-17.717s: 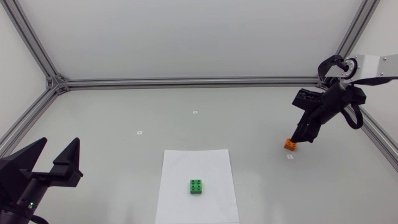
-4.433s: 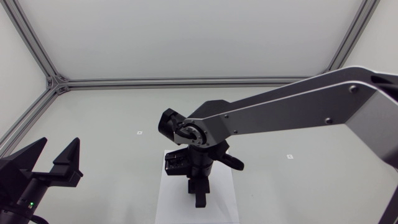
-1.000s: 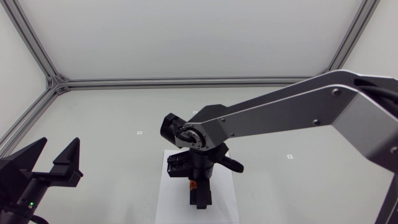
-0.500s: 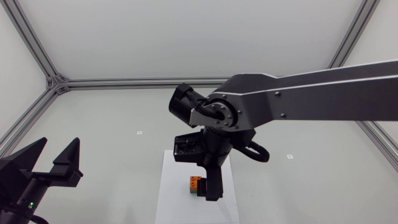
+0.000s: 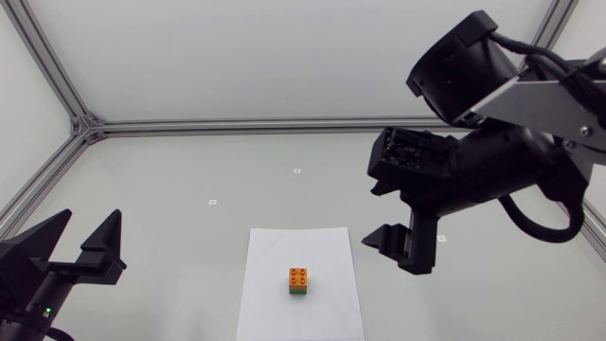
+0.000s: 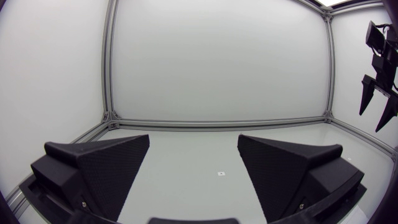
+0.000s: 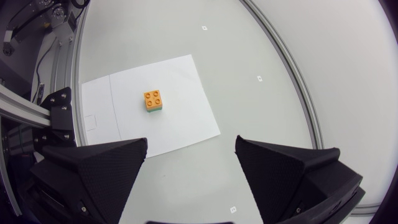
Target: Pick up the orange 2x2 brick with the right arm and stack it on top of the green 2x2 brick in the center
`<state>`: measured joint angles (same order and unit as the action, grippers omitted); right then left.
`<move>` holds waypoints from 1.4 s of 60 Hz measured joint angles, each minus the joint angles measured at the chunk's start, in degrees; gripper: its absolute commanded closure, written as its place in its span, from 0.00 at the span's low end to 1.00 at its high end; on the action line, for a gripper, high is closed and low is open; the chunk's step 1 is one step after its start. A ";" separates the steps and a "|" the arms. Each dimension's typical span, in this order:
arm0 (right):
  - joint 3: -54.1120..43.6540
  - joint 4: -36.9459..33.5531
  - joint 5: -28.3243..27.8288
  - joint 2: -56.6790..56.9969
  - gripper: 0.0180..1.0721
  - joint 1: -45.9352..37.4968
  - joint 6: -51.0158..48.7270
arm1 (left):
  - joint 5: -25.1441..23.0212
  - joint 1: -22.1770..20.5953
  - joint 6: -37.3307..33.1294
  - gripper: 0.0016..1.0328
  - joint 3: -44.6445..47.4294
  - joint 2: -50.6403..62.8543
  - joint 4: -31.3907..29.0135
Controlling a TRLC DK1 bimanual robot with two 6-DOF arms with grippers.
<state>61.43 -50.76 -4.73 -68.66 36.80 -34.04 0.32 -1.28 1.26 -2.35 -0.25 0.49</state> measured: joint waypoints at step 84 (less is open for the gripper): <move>-48.44 35.78 2.75 57.51 0.05 -36.22 22.40 | 0.02 -0.02 0.00 0.04 0.00 0.00 0.00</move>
<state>12.99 -14.98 -1.98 -11.16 0.58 -11.64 0.34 -1.30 1.26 -2.35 -0.25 0.49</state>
